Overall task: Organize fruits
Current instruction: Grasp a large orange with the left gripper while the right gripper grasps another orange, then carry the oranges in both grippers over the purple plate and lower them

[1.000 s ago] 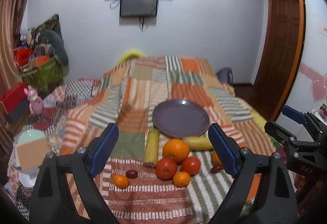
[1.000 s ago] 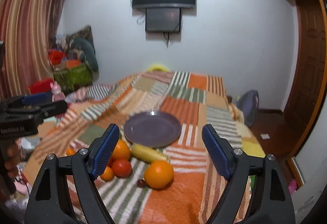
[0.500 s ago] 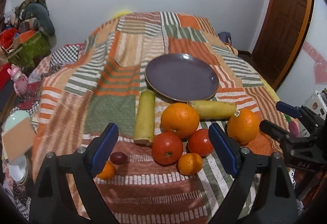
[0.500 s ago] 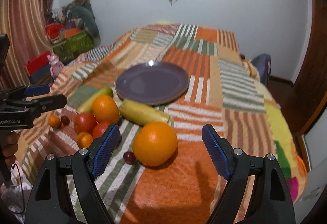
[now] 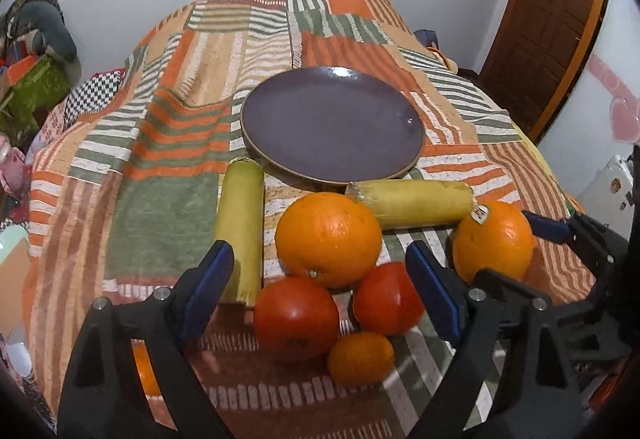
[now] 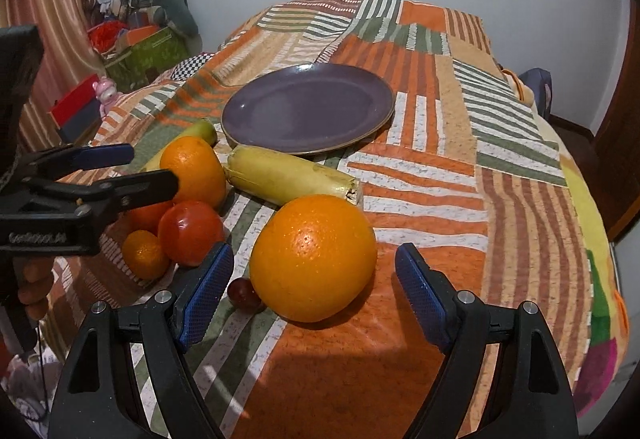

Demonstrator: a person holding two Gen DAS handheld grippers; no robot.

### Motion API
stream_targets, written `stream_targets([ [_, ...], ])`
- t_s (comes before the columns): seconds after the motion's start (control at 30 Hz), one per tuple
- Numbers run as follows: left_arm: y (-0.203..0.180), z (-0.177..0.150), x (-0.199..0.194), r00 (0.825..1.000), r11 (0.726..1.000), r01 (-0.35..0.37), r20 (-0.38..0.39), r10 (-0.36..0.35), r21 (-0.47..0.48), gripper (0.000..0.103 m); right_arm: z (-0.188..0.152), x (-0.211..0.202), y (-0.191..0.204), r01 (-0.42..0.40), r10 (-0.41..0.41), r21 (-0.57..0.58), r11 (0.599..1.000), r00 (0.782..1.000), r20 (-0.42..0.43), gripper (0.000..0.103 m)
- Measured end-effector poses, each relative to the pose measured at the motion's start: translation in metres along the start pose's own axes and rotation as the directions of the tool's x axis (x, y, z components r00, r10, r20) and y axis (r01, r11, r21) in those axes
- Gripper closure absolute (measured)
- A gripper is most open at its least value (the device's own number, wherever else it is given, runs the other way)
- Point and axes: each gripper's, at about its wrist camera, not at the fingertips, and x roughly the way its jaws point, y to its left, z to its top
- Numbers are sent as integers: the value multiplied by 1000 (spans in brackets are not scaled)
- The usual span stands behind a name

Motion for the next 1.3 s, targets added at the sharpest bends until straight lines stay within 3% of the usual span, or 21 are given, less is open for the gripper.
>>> stream_targets([
  [0.07, 0, 2, 7, 1000, 1000, 2, -13, -2, 1, 18, 1, 3, -1, -12, 12, 4, 1000, 1000, -8, 24],
  [0.17, -2, 4, 18, 999, 1000, 8, -33, -8, 10, 23, 0, 10, -2, -26, 27, 5, 1000, 999, -31, 36],
  [0.4, -1, 7, 35, 998, 1000, 21, -62, -21, -9, 36, 0, 12, -4, -52, 53, 24, 998, 998, -34, 38],
  [0.7, 1, 9, 29, 998, 999, 35, -58, -36, -19, 37, 1, 8, -4, -54, 55, 29, 998, 998, -29, 40],
  [1.0, -4, 19, -7, 999, 999, 46, 23, -46, -2, 37, 20, -13, -8, -32, 31, 16, 999, 998, 47, 40],
  [1.3, -5, 51, -44, 991, 999, 34, 127, -37, 27, 37, 59, -33, -11, -8, 10, -11, 1000, 986, 167, 40],
])
